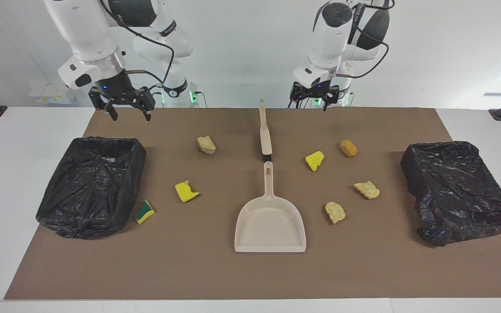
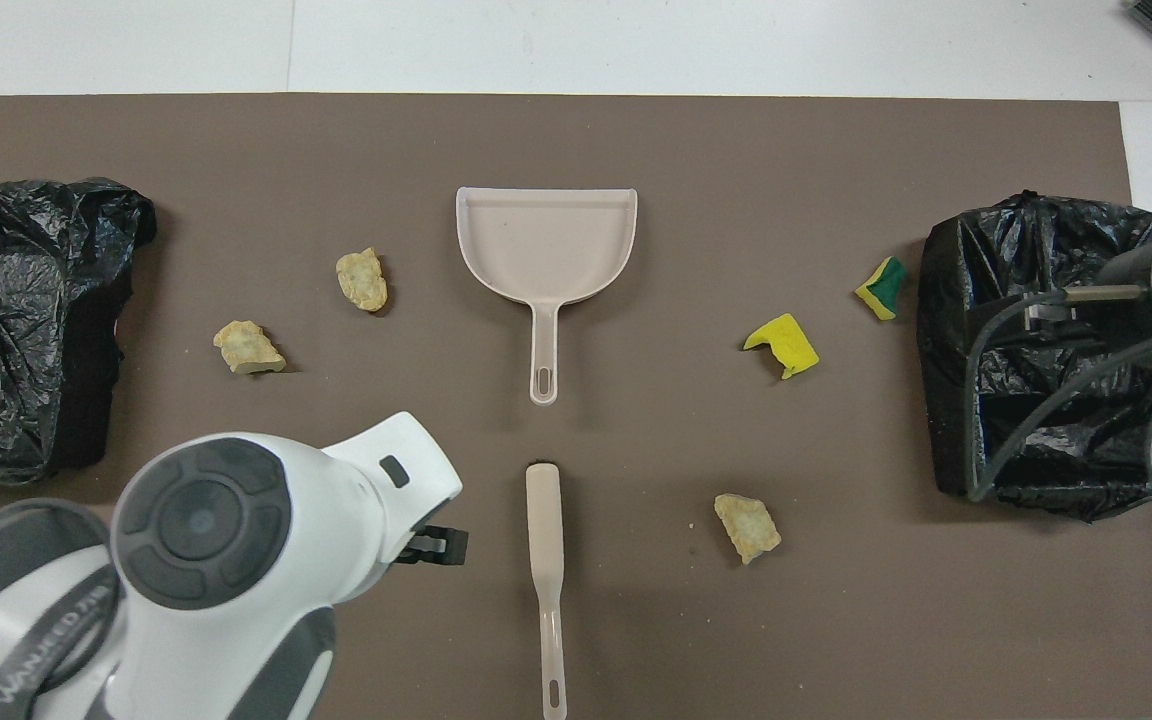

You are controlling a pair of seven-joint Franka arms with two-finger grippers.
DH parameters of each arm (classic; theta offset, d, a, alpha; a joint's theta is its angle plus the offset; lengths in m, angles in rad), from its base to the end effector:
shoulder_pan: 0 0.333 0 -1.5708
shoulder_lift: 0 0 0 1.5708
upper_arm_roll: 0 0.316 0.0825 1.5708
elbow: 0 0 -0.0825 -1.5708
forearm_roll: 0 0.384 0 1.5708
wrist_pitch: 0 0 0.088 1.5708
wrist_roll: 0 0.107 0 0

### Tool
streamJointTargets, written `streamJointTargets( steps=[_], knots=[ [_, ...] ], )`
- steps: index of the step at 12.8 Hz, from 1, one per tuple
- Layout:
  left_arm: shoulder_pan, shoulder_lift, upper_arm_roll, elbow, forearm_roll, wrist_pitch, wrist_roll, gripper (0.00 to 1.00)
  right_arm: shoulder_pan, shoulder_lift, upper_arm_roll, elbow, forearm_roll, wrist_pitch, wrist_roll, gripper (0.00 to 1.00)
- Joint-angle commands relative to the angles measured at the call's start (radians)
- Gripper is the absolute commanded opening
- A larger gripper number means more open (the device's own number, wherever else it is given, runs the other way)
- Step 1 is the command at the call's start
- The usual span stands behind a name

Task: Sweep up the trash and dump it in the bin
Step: 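Reach the right gripper to the dustpan handle while the left gripper reaches the brush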

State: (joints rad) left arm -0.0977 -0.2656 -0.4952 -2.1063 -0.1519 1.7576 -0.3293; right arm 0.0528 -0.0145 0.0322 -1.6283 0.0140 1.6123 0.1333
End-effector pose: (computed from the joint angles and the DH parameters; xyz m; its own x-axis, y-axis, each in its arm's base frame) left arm 0.3772 -0.2883 0.5063 0.9731 -0.2015 -0.1117 -0.2046 -0.9787 -0.0169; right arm 0.5508 0.0485 0.6090 0.9988 -0.0489 -0.0033 -0.0489 -0.9987 -0.0132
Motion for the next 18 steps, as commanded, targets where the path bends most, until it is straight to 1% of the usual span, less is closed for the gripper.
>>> streamJointTargets(
  steps=[1,3,4,5,6,7,9,10,11,13,16,18],
  knots=[
    [0.004,-0.055,-0.093,-0.115,-0.031,0.097,-0.101,1.00,0.010,0.024,0.002,-0.010,0.008,0.046,0.034,1.00],
    [0.003,-0.044,-0.182,-0.164,-0.040,0.179,-0.175,1.00,0.041,0.047,0.005,-0.008,0.006,0.084,0.037,1.00],
    [0.003,-0.024,-0.228,-0.200,-0.040,0.251,-0.224,1.00,0.062,0.062,0.005,-0.007,0.006,0.107,0.046,1.00],
    [0.003,-0.021,-0.267,-0.240,-0.040,0.322,-0.270,1.00,0.080,0.077,0.005,-0.007,0.006,0.133,0.072,1.00],
    [0.001,-0.017,-0.298,-0.267,-0.041,0.354,-0.301,1.00,0.094,0.094,0.005,-0.007,0.006,0.156,0.093,1.00],
    [0.003,0.000,-0.336,-0.271,-0.041,0.364,-0.307,1.00,0.114,0.111,0.005,-0.007,0.007,0.181,0.113,1.00],
    [0.001,0.057,-0.385,-0.273,-0.041,0.405,-0.347,1.00,0.148,0.148,0.005,-0.005,0.008,0.222,0.162,1.00],
    [0.001,0.080,-0.397,-0.273,-0.041,0.431,-0.373,1.00,0.166,0.169,0.005,-0.004,0.000,0.241,0.186,1.00],
    [0.001,0.088,-0.401,-0.273,-0.041,0.442,-0.387,1.00,0.185,0.182,0.005,-0.002,-0.002,0.248,0.205,1.00],
    [0.000,0.088,-0.416,-0.274,-0.041,0.442,-0.390,1.00,0.217,0.215,0.005,0.002,-0.006,0.265,0.250,1.00],
    [-0.004,0.120,-0.425,-0.282,-0.081,0.464,-0.390,1.00,0.254,0.248,0.005,0.007,-0.005,0.320,0.316,1.00],
    [0.001,0.129,-0.424,-0.282,-0.167,0.459,-0.384,0.80,0.255,0.258,0.005,0.007,-0.003,0.336,0.322,1.00]
  ],
)
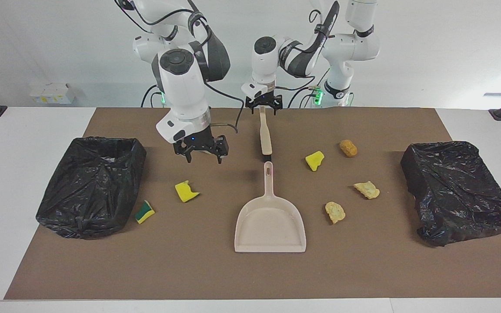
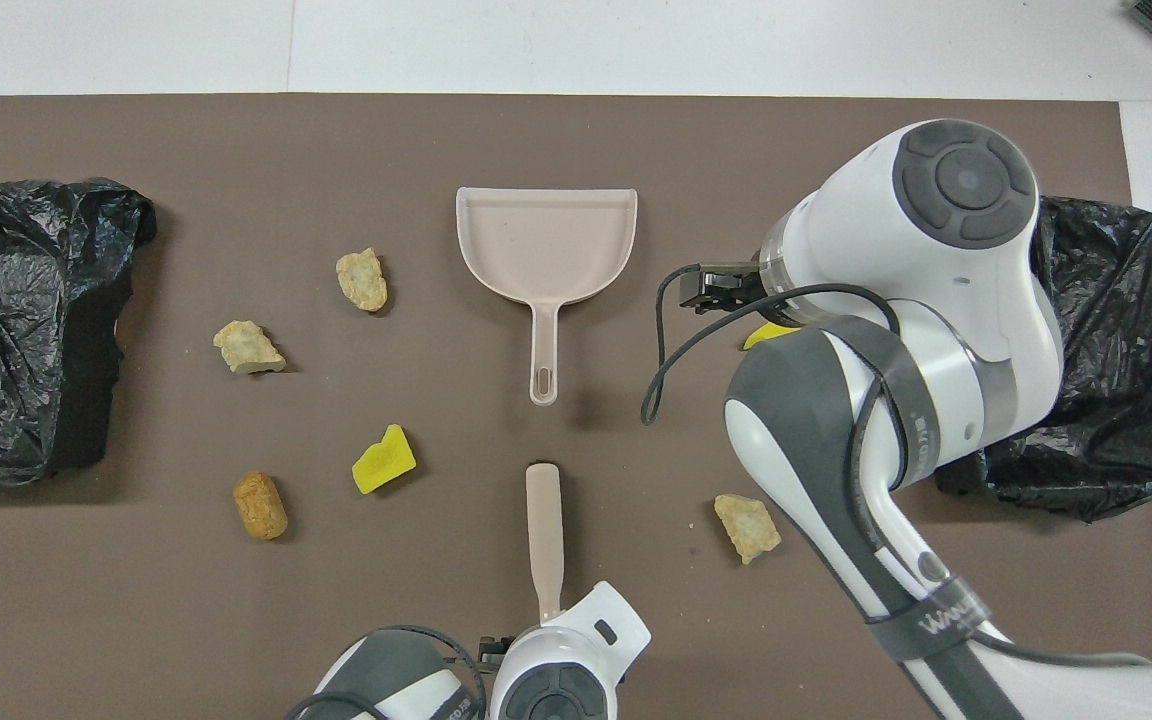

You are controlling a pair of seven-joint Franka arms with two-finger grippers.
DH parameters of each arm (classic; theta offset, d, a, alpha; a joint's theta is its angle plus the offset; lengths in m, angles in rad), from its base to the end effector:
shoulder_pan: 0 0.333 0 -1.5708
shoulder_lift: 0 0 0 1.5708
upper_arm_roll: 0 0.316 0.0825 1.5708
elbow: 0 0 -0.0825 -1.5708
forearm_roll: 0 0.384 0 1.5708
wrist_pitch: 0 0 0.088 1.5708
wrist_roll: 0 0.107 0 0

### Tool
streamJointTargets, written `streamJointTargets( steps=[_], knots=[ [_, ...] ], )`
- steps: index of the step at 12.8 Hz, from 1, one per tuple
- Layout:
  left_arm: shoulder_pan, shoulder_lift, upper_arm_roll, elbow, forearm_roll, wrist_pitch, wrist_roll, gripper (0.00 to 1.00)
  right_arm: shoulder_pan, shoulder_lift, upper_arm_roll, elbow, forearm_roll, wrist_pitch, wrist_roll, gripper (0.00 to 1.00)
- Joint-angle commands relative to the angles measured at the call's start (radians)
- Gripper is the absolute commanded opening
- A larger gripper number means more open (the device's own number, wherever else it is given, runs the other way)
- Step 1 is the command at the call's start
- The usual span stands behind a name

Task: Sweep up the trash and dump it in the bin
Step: 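Reach the right gripper to the dustpan handle while the left gripper reaches the brush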

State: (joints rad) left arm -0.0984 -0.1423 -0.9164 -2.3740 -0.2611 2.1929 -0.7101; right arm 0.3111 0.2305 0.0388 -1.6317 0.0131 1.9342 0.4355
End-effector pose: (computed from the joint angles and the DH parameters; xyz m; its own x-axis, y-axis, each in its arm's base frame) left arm 0.2442 -0.4098 0.3501 0.9835 -0.1316 -0.1245 -0.1321 -0.9912 0.0048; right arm 0.6011 0.2181 0.4902 0.9941 -0.0923 0.0563 -0.0895 -0.9947 -0.0498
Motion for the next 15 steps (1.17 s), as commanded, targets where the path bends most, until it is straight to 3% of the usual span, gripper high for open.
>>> streamJointTargets(
  steps=[1,4,8,12,15],
  knots=[
    [0.005,0.007,-0.001,-0.013,-0.059,0.022,-0.005,0.74,0.000,0.016,0.000,0.010,-0.001,0.019,0.022,1.00],
    [0.009,0.012,0.001,-0.007,-0.058,0.013,0.004,0.28,0.039,0.038,-0.002,0.010,-0.004,0.057,0.046,1.00],
    [0.012,0.000,0.002,0.001,-0.058,-0.057,0.011,0.01,0.074,0.056,0.000,0.010,-0.001,0.094,0.077,1.00],
    [0.046,-0.023,0.019,0.050,0.046,-0.157,0.015,0.00,0.080,0.069,0.000,0.010,0.001,0.103,0.104,1.00],
    [0.034,-0.068,0.134,0.055,0.079,-0.232,0.117,0.00,0.080,0.069,0.000,0.010,0.004,0.111,0.106,1.00]
  ],
)
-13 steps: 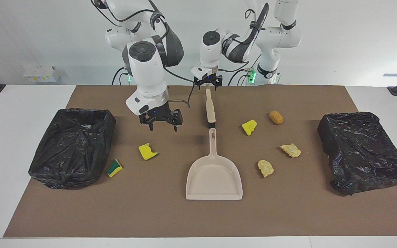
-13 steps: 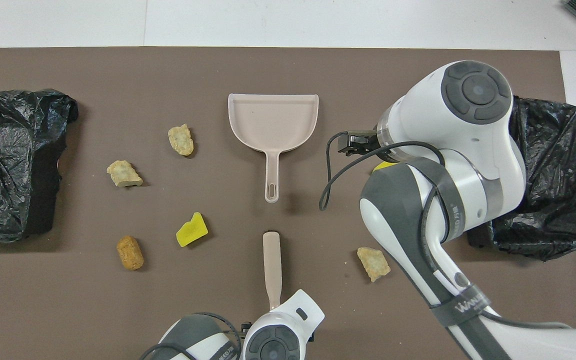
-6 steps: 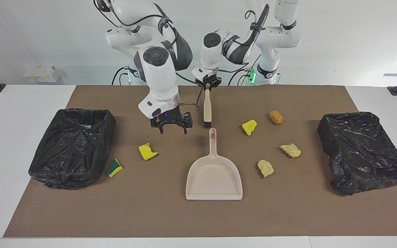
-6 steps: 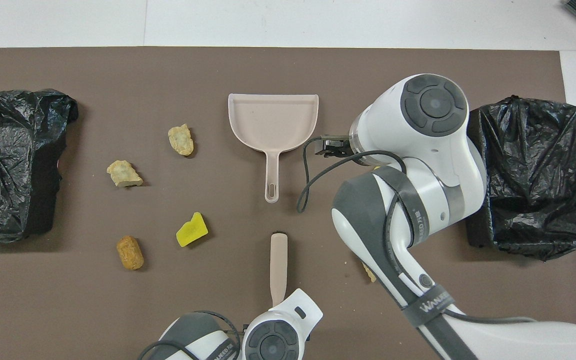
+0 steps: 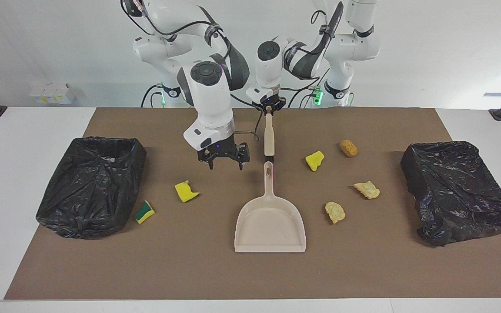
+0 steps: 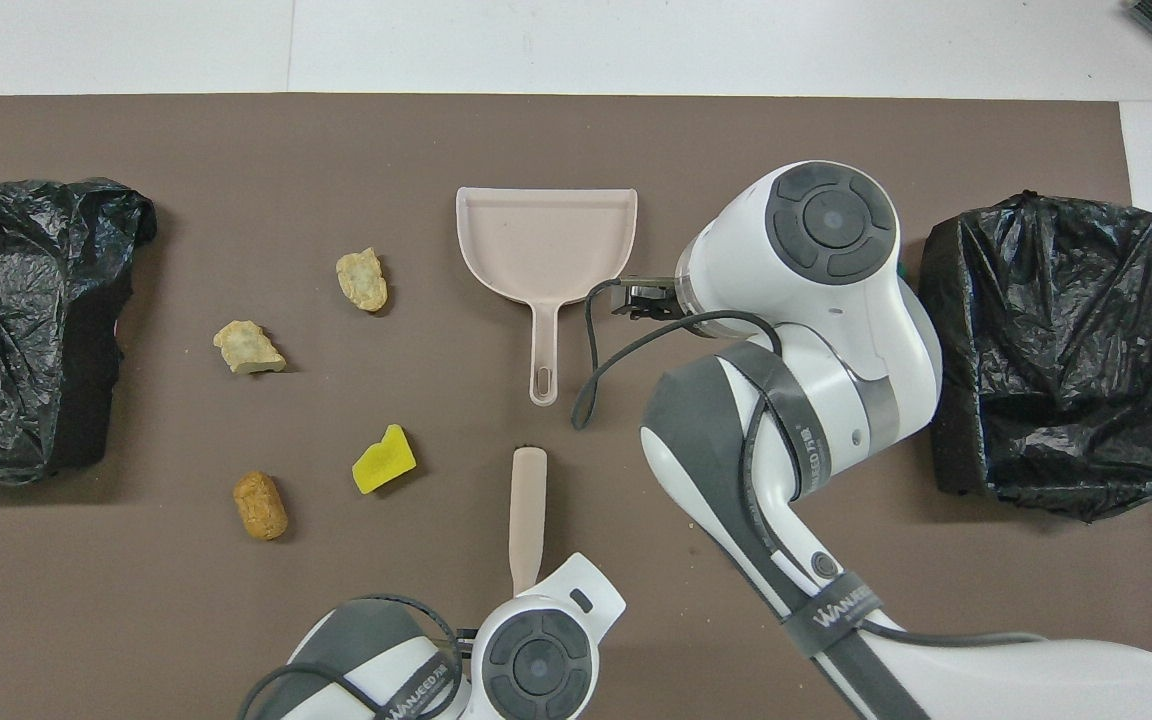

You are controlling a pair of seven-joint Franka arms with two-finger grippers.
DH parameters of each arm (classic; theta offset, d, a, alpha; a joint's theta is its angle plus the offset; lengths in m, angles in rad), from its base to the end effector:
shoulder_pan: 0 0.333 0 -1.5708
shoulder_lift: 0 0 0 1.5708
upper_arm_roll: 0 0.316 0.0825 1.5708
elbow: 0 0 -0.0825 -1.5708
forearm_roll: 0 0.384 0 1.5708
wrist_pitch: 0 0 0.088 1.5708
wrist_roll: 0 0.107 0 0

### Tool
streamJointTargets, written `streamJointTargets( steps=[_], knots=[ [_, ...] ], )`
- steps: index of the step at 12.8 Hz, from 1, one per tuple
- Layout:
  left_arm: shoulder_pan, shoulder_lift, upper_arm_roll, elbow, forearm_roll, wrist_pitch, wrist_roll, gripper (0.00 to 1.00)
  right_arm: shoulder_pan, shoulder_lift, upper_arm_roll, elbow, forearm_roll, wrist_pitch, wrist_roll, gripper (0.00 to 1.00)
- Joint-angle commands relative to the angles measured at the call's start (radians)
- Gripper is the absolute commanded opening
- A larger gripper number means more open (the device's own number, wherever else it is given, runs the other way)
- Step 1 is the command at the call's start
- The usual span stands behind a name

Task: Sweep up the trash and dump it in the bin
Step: 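Reach the right gripper to the dustpan handle while the left gripper reaches the brush, then grasp the dustpan with the right gripper while the left gripper lifts the brush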

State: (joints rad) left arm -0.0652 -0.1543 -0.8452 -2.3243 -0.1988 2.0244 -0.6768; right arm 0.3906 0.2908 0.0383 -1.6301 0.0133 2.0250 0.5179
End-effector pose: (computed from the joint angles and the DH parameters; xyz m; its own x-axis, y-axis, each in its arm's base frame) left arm 0.2792 -0.3798 0.3661 0.9790 -0.1022 -0.1763 -0.1188 -0.9892 -0.0860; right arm 0.5984 0.2718 0.4607 0.9920 -0.0988 0.0787 -0.0932 -0.9931 -0.0719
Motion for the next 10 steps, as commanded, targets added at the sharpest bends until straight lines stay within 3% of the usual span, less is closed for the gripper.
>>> streamJointTargets(
  steps=[1,5,10],
  knots=[
    [0.001,-0.076,0.099,0.005,0.018,-0.088,0.136,0.00,0.001,0.008,0.000,0.009,0.005,0.020,0.024,1.00],
    [0.001,-0.126,0.337,0.028,0.071,-0.203,0.285,0.00,0.046,0.037,0.000,0.010,-0.003,0.024,0.054,1.00],
    [0.015,-0.132,0.483,0.022,0.234,-0.285,0.336,0.00,0.128,0.096,-0.003,0.015,-0.021,0.096,0.158,1.00]
  ],
)
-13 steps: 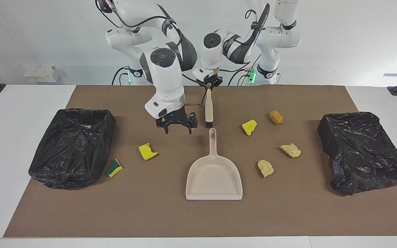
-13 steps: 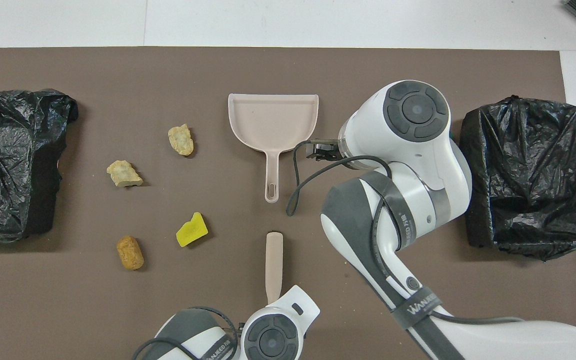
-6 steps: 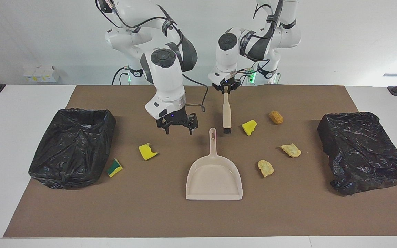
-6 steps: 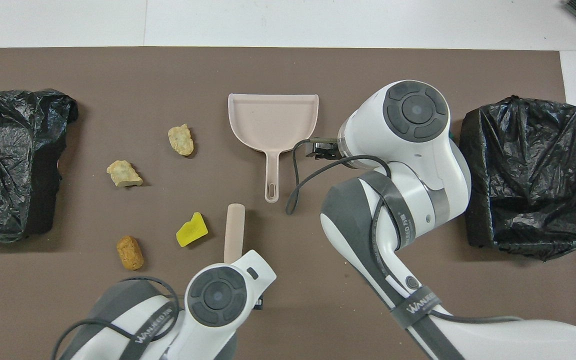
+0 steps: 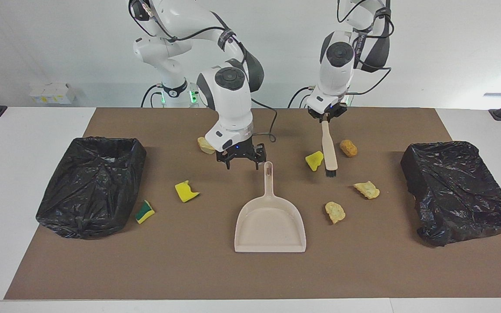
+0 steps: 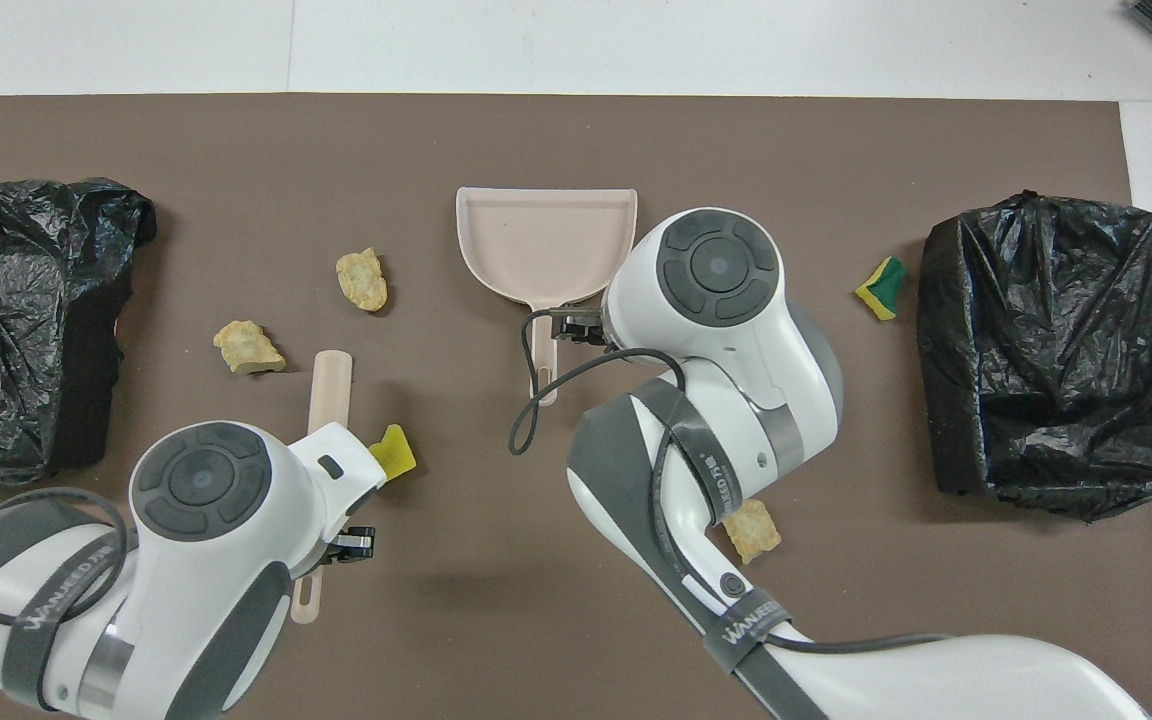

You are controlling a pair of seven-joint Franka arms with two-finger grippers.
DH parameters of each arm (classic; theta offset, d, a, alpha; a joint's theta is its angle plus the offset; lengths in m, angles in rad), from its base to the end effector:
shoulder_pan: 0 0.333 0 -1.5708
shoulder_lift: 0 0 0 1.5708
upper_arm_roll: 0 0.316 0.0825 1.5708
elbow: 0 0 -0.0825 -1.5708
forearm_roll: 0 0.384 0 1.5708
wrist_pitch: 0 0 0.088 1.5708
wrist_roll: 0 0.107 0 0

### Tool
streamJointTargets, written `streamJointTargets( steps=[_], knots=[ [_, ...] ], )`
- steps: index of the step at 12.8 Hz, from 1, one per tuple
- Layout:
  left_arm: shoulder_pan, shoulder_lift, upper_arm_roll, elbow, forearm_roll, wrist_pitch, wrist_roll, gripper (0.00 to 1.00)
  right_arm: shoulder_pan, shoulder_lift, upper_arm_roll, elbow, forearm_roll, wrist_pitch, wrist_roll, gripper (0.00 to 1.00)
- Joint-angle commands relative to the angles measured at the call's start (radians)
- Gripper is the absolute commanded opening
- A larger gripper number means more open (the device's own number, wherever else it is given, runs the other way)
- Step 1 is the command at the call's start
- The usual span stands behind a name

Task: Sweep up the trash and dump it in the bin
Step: 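Grasp the dustpan with the right gripper while the left gripper lifts the brush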

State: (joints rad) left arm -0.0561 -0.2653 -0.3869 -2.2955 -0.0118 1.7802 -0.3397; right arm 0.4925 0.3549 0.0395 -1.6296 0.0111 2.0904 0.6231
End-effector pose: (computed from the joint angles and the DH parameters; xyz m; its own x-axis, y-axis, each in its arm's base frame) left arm 0.3938 -0.1926 0.4290 0.9742 -0.0526 -0.2195 -0.0916 -0.9809 -0.1714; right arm 0.5792 0.3382 0.4249 0.9922 -0.1018 0.0720 -0.0959 -0.9921 -0.0812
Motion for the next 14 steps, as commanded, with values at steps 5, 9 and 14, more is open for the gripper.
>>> streamJointTargets(
  steps=[5,9,14],
  knots=[
    [0.027,-0.104,0.120,-0.112,0.059,-0.082,-0.104,0.00,0.104,0.084,-0.003,0.014,-0.079,0.109,0.147,0.98],
    [0.035,-0.190,0.134,-0.218,0.058,-0.085,-0.281,0.00,0.120,0.095,-0.003,-0.007,-0.125,0.151,0.178,0.95],
    [0.016,-0.167,0.134,-0.283,-0.037,-0.010,-0.507,0.00,0.113,0.101,-0.003,-0.047,-0.160,0.197,0.176,0.85]
  ],
)
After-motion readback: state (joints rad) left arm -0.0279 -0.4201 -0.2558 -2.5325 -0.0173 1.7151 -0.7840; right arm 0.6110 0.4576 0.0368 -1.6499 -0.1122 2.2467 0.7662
